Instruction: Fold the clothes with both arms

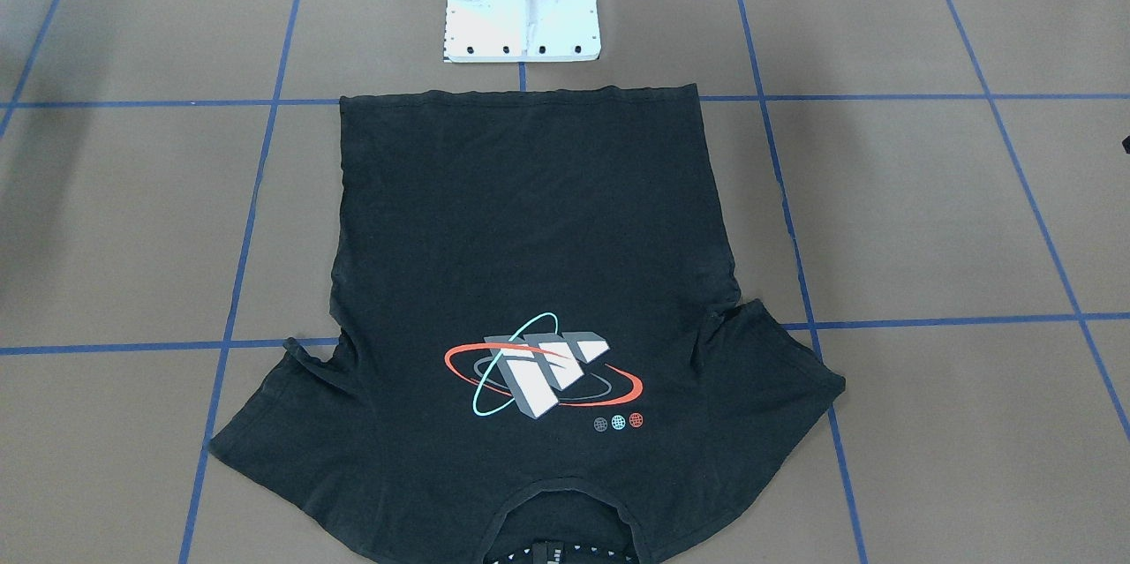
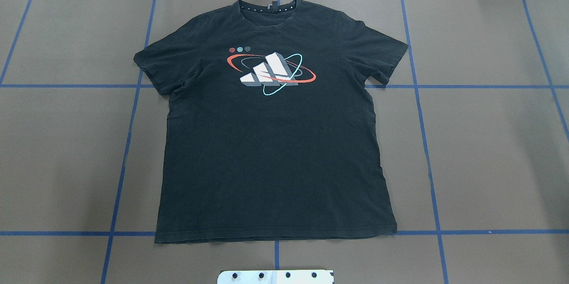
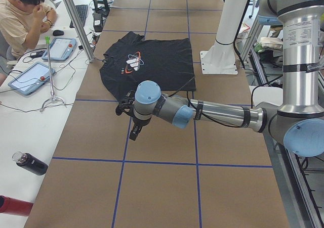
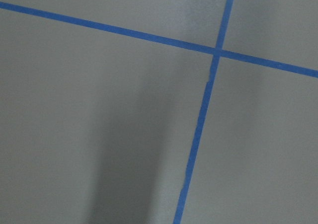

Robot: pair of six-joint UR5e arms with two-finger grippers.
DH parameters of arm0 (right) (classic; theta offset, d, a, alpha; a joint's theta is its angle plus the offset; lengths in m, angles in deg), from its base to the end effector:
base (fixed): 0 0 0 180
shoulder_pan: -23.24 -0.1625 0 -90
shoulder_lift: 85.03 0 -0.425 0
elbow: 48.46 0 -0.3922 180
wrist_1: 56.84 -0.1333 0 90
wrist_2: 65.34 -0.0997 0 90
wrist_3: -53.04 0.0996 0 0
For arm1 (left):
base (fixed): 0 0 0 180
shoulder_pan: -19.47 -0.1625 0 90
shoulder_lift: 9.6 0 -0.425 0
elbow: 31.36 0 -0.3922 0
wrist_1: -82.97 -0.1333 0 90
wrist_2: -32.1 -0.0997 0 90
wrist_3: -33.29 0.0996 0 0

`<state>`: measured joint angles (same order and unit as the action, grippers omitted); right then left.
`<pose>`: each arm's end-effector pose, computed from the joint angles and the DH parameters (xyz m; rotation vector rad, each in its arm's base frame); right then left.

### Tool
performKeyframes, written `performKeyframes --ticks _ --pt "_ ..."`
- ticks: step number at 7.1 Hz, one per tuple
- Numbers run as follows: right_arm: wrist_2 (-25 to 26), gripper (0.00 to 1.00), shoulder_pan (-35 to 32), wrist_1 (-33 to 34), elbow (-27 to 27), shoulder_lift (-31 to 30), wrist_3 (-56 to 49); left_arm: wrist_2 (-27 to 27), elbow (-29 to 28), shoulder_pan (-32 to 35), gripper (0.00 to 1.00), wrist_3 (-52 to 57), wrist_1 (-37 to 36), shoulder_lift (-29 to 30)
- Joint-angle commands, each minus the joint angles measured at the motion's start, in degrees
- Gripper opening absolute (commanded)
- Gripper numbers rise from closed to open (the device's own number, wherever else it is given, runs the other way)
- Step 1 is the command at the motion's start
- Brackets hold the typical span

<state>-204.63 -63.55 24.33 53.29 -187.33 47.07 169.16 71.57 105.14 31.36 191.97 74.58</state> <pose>0.0348 -0.4123 0.6314 0.1564 -0.8568 -0.2121 -0.0251 -0.4687 0.5538 0.3852 0.8296 0.2260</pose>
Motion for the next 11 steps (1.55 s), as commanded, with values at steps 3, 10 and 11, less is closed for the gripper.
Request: performKeyframes --ticks 3,10,11 --pt "-2.8 1.0 8.2 -1.9 -2.0 8.0 17.7 0.5 -0.5 -1.4 1.0 -0.1 3.3 0.4" --pt "15.8 0.92 25.2 -28.8 -35.1 41.9 69.7 0.0 -2.5 -2.5 1.0 -0.3 4.9 1.9" --pt "17.1 0.92 26.7 -29.0 -35.8 42.8 70.9 0.2 -2.3 -2.5 1.0 -0.2 4.9 2.0"
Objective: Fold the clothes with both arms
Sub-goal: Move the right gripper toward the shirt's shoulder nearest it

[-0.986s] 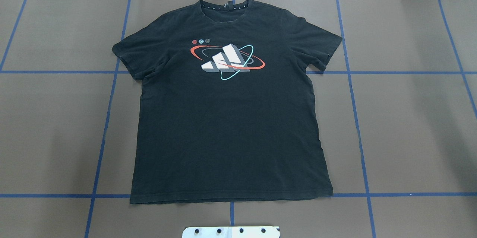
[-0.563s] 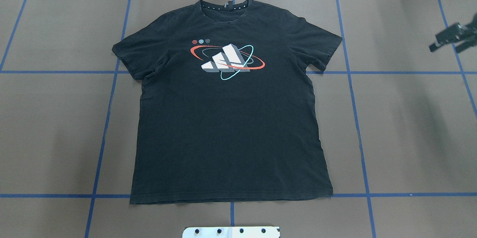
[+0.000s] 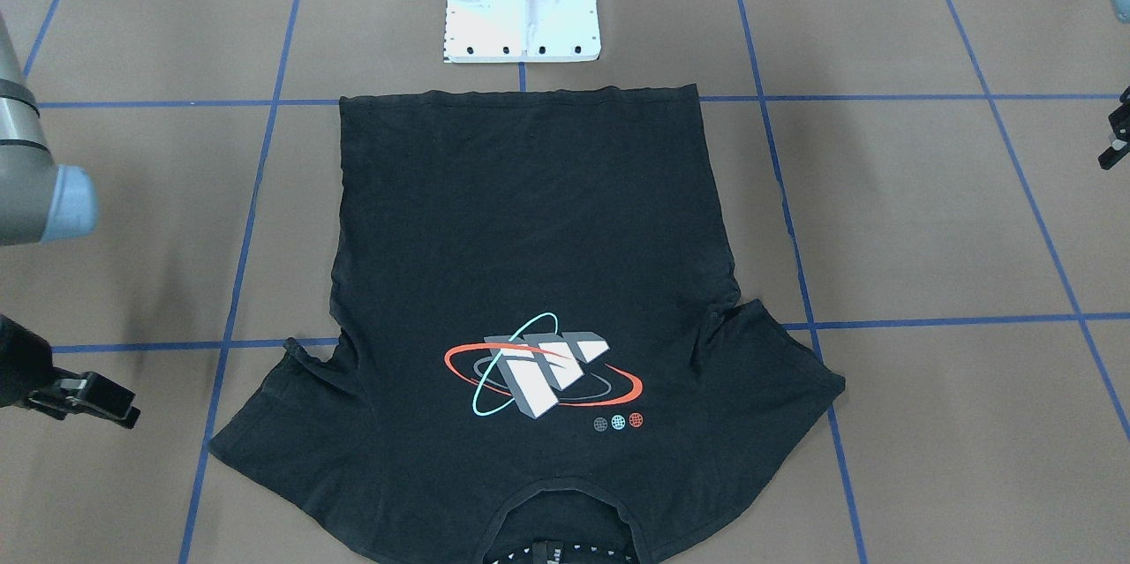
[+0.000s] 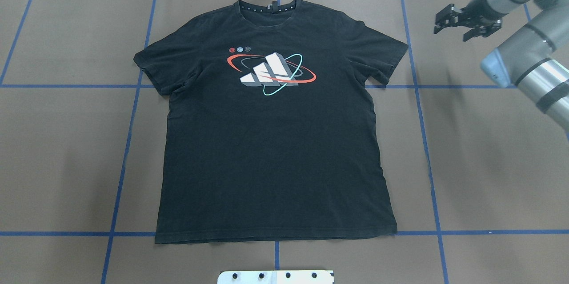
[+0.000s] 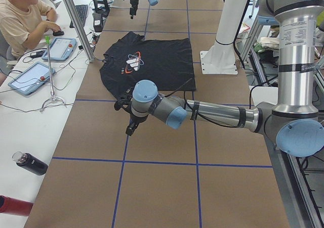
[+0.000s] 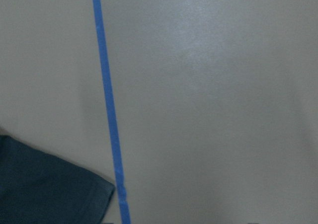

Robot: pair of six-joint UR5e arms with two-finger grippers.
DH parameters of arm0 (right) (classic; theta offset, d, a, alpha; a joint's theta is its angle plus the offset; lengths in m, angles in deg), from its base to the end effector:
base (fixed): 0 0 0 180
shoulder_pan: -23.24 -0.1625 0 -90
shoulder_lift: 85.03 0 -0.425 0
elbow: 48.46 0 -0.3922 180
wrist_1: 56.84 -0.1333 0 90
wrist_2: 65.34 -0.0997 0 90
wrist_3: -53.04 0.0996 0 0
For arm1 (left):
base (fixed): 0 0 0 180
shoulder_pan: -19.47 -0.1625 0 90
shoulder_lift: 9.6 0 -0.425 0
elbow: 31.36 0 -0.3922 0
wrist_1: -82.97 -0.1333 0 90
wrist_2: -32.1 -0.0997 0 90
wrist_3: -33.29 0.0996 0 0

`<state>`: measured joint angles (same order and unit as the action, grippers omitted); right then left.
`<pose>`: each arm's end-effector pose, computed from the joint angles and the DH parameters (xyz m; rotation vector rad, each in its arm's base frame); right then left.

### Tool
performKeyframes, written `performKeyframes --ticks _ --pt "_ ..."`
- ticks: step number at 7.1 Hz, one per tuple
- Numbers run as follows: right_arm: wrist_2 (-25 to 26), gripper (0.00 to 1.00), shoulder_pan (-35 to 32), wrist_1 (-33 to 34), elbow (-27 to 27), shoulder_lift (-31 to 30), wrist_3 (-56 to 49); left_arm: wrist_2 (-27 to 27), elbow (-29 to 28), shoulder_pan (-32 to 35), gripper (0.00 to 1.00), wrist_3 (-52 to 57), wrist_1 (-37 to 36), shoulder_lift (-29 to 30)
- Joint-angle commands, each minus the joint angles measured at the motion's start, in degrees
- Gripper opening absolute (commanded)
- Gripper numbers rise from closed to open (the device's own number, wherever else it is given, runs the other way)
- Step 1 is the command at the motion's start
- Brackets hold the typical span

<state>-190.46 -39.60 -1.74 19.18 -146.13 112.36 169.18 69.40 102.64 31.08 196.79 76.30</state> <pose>-0.2627 -0.6786 0.4850 0.1090 -0.9079 0.3003 -0.0029 -0.4833 0.5488 0.4374 0.8403 0.2930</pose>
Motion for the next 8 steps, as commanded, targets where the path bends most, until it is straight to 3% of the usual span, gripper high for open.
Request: performKeyframes --ticks 1,4,8 --pt "6.4 0.89 3.9 -3.1 -2.4 2.7 7.5 0.4 0.0 0.0 1.0 0.1 0.2 0.3" --pt "9.8 0.8 6.7 -13.9 -9.3 5.4 7.5 0.5 0.4 0.0 1.0 0.0 0.2 0.3" --pt "12.3 0.69 8.0 -14.0 -10.2 5.1 6.9 2.7 0.9 0.0 1.0 -0.1 0.1 0.2"
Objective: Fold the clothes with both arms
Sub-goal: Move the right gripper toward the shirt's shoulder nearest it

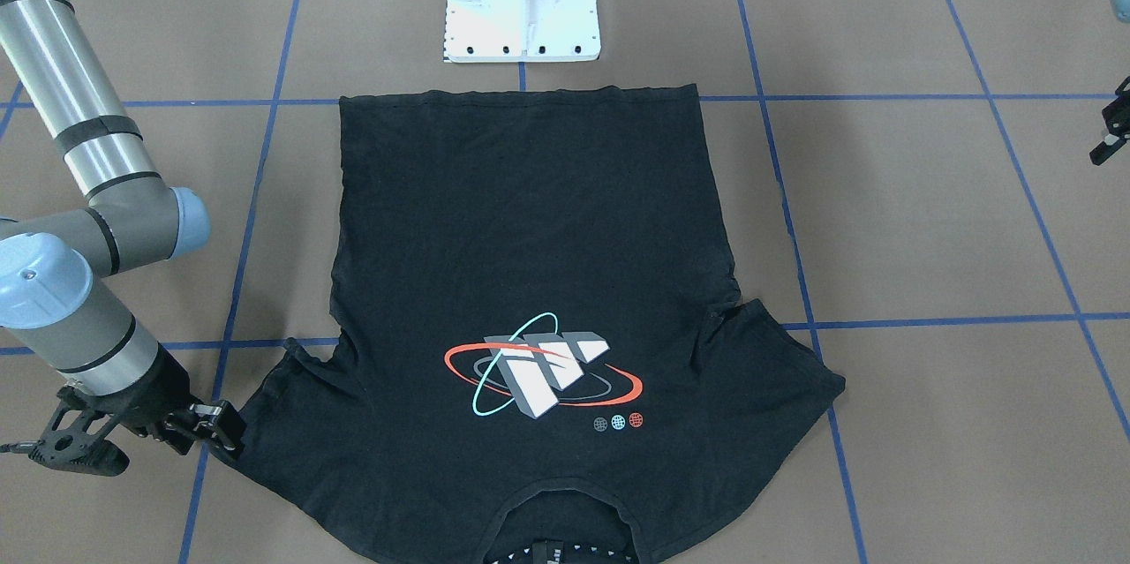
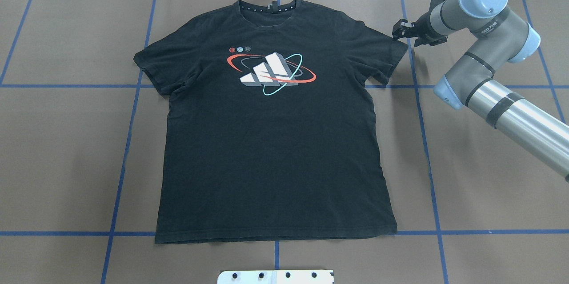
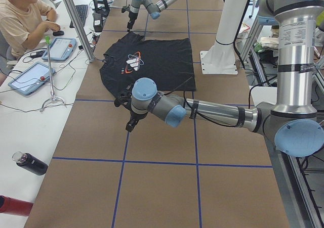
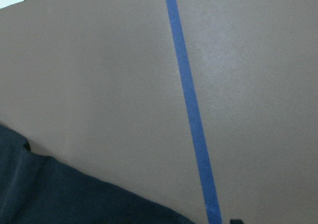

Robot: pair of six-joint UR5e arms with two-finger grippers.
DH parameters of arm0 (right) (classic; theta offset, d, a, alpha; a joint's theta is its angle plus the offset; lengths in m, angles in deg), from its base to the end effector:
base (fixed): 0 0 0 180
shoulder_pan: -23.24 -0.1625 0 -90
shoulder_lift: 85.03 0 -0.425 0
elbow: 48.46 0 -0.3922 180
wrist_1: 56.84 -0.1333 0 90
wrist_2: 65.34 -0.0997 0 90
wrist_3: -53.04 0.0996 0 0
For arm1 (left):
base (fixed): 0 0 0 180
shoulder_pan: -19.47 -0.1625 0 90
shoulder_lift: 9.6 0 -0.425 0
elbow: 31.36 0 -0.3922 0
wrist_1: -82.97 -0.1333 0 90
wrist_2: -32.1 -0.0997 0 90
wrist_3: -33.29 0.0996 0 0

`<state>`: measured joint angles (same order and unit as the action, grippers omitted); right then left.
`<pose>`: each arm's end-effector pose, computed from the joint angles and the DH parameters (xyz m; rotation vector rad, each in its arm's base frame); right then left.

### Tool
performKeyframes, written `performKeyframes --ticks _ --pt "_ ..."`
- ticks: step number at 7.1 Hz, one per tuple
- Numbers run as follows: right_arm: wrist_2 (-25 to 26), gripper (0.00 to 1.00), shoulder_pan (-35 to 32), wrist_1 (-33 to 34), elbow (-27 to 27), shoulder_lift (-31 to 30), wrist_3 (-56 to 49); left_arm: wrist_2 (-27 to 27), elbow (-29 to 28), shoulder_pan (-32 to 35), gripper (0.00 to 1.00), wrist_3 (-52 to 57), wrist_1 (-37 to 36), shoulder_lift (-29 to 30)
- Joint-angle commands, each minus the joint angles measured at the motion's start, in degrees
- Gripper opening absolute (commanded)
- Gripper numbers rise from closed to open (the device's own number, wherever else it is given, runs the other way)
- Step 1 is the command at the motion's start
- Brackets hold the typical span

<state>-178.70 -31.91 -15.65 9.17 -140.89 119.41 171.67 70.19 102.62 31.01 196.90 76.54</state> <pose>-0.3599 -0.6810 0.4832 0.2589 -0.9173 0.3282 0.0000 -0.4823 0.5368 0.4488 0.8826 0.3117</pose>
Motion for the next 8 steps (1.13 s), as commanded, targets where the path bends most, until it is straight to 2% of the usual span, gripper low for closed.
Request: performKeyframes --ticks 1,2,4,6,8 --pt "1.1 0.67 0.3 0.0 -0.2 -0.1 -0.1 0.2 0.2 0.0 1.0 0.0 0.1 0.0" --pt "1.3 0.65 0.4 0.0 -0.2 0.0 -0.1 0.2 0.8 0.0 1.0 0.0 -0.1 -0.2" --pt "1.3 0.47 0.4 0.0 -0.4 -0.2 -0.1 0.2 1.2 0.0 1.0 0.0 -0.1 -0.4" --pt "1.3 0.36 0.4 0.0 -0.6 -0.2 -0.1 0.2 2.2 0.2 1.0 0.0 -0.2 -0.8" --pt "1.3 0.0 0.4 0.0 -0.6 -0.2 -0.1 0.3 2.6 0.2 1.0 0.0 -0.3 -1.1"
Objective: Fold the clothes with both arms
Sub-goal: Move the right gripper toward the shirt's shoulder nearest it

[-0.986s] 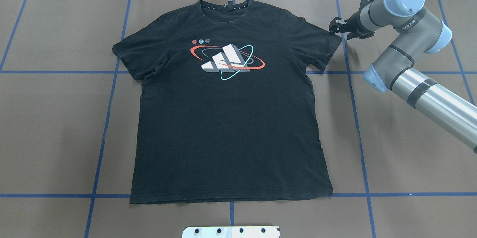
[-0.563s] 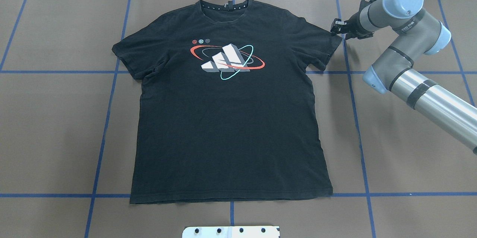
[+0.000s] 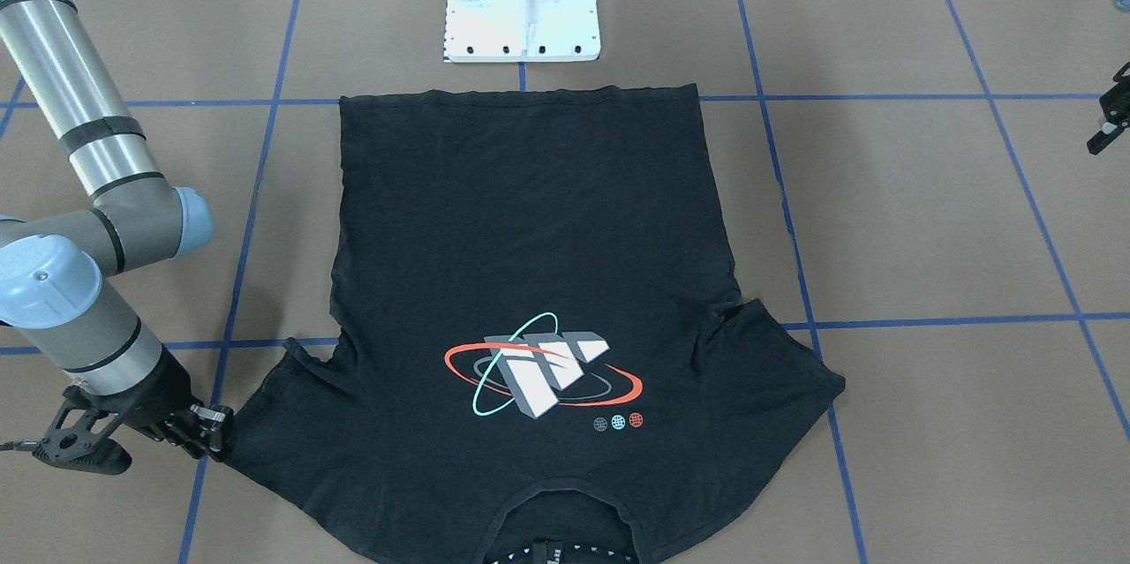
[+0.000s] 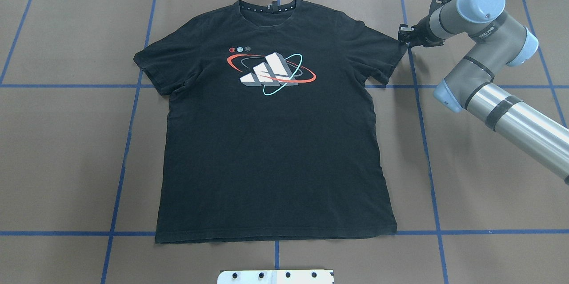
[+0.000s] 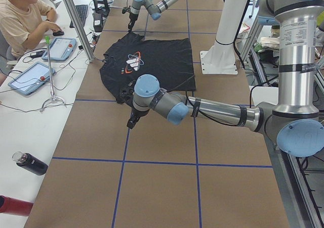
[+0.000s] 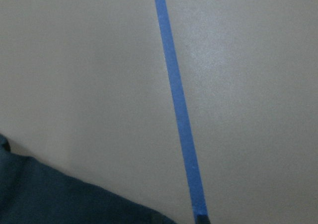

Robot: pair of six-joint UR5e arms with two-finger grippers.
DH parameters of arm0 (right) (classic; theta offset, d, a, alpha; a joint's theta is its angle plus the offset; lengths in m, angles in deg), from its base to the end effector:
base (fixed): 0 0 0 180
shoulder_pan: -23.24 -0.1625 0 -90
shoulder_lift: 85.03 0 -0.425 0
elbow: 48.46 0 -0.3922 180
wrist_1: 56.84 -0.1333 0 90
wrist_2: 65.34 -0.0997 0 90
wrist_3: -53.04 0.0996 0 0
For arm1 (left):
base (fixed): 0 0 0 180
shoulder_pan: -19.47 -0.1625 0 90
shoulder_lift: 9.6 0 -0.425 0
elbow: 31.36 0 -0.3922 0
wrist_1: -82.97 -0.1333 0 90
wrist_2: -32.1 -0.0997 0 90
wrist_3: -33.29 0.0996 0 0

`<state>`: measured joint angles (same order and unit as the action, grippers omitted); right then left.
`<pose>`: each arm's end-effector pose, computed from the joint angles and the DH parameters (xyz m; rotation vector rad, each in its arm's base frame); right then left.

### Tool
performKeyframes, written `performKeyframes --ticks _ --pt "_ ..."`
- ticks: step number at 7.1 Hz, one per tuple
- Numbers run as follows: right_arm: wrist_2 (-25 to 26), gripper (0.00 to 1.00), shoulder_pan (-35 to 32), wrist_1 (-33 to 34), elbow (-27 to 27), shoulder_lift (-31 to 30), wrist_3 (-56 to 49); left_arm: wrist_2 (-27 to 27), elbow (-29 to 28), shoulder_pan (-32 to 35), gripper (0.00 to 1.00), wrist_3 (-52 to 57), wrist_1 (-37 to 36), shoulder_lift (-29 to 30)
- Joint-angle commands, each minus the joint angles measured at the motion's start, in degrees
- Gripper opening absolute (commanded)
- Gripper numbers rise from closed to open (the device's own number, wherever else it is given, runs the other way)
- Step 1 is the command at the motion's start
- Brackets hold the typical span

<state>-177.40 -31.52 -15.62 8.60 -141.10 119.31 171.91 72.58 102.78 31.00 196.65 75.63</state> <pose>-0.3626 -0.6795 0.4919 0.2645 -0.8956 0.3348 -0.0020 -0.4739 0.5234 0.4695 0.8858 0.3193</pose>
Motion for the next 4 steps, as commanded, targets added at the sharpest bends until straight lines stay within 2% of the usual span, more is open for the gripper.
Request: performKeyframes --ticks 1,3,4 --pt "-0.2 0.0 0.0 0.0 0.4 0.0 0.0 0.0 0.1 0.0 1.0 0.0 0.0 -0.2" --pt "-0.5 0.0 0.0 0.4 4.4 1.2 0.8 0.0 0.1 0.0 1.0 0.0 0.0 -0.2" --pt "-0.6 0.0 0.1 1.7 5.1 3.8 2.4 0.2 0.2 0.0 1.0 0.0 0.0 -0.1"
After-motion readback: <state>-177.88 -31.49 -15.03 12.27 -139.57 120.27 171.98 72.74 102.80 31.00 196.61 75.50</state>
